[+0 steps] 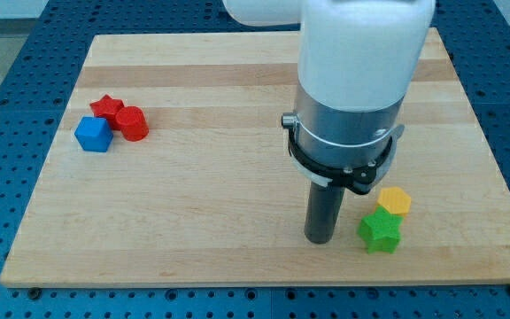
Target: Push the green star to the bottom right of the board
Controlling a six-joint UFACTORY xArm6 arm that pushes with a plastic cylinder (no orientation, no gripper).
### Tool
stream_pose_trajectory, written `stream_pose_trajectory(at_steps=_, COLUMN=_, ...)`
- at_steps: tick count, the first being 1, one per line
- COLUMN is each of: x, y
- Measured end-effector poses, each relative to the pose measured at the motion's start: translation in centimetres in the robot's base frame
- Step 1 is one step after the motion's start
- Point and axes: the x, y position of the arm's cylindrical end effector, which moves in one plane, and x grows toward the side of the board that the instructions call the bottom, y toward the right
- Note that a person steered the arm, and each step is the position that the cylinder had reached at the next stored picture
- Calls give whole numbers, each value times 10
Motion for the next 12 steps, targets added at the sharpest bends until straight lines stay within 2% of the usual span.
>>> stream_pose_trajectory(at_steps=2, x=0, y=23)
stream_pose_trajectory(at_steps=6, x=0, y=105)
stream_pose_trajectory(at_steps=9, x=5, y=96)
stream_pose_trajectory(at_steps=10, x=25, y=96)
stream_pose_trajectory(at_steps=12, x=29, y=115)
